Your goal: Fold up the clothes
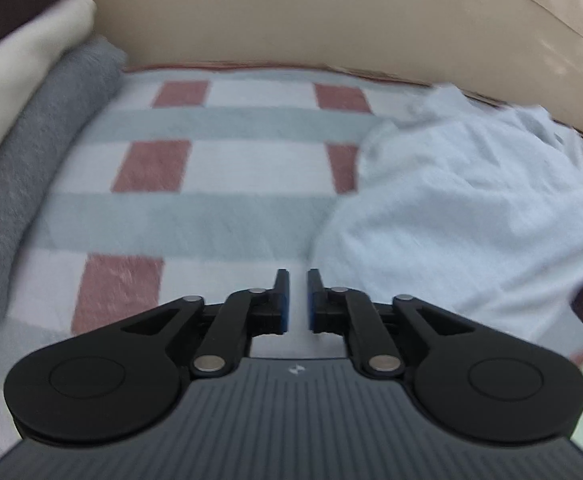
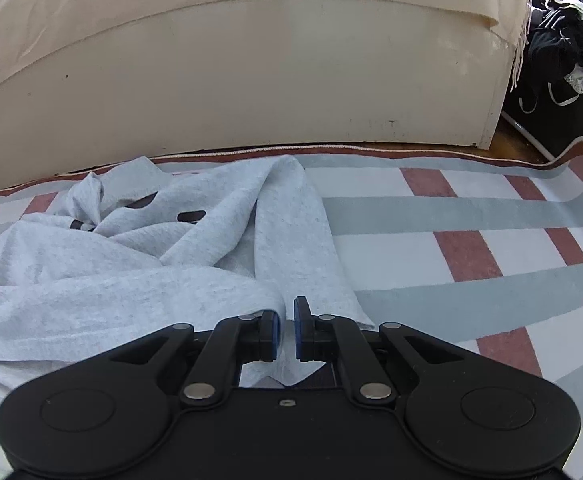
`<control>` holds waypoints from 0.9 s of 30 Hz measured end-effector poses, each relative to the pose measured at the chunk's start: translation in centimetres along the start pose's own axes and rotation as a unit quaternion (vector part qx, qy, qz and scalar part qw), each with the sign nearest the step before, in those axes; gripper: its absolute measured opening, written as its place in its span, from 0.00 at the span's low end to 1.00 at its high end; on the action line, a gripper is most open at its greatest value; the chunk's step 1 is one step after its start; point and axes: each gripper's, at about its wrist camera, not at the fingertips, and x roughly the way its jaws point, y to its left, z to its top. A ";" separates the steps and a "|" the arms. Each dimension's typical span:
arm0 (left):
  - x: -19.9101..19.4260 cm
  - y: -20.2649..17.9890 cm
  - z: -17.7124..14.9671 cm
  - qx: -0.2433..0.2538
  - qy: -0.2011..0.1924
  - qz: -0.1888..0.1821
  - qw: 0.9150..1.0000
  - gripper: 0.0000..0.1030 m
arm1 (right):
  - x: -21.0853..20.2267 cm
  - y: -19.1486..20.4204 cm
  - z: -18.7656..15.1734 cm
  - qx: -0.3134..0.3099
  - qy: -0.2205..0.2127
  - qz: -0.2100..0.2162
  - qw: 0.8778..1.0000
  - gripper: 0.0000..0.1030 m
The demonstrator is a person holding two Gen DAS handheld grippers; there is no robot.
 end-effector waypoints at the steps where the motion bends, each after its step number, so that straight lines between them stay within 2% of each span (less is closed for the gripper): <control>1: -0.2 -0.4 -0.5 0.023 0.010 -0.012 1.000 0.12 | 0.0 0.0 0.1 -0.001 0.001 0.001 1.000 0.08; 2: -0.3 -0.9 -1.0 0.048 0.021 -0.021 0.998 0.16 | 0.1 -0.1 0.1 -0.002 0.001 0.001 1.000 0.08; 4: 0.1 -2.3 -1.8 0.090 0.032 -0.012 0.995 0.32 | 0.3 0.0 0.2 -0.001 0.002 0.000 1.000 0.08; 5: 0.5 -2.9 -2.0 0.103 0.035 -0.008 0.994 0.33 | 0.4 0.0 0.3 0.001 0.002 -0.001 1.000 0.08; 7: 1.6 -3.4 -1.9 0.097 0.047 -0.024 0.994 0.33 | 0.7 0.1 0.5 0.004 0.003 -0.001 1.000 0.08; 10: 2.8 -3.1 -1.3 0.061 0.045 -0.047 0.996 0.33 | 0.9 0.6 0.6 0.000 0.003 0.003 1.000 0.08; 12: 3.3 -2.8 -0.9 0.034 0.034 -0.050 0.998 0.35 | 0.8 1.0 0.5 -0.008 0.003 0.004 1.000 0.09; 15: 4.0 -2.9 -0.4 0.021 0.012 -0.032 0.999 0.35 | 0.8 1.1 0.4 -0.014 0.003 0.000 1.000 0.09; 18: 3.9 -3.5 -0.1 0.036 -0.017 0.011 0.999 0.35 | 0.7 0.8 0.7 -0.004 -0.003 -0.005 1.000 0.09; 19: 3.8 -3.6 0.0 0.041 -0.025 0.027 0.998 0.39 | 0.4 0.8 0.9 -0.003 -0.013 -0.010 1.000 0.09; 21: 3.7 -3.4 0.2 0.040 -0.034 0.049 0.997 0.41 | -0.4 0.7 1.2 0.000 -0.038 -0.020 0.999 0.08; 23: 3.8 -2.8 0.4 0.022 -0.033 0.054 0.998 0.41 | -1.2 0.6 1.6 0.006 -0.064 -0.023 0.998 0.08; 27: 4.5 -2.6 0.3 0.010 -0.021 0.040 0.999 0.41 | -1.7 1.2 2.1 -0.013 -0.078 -0.027 0.996 0.08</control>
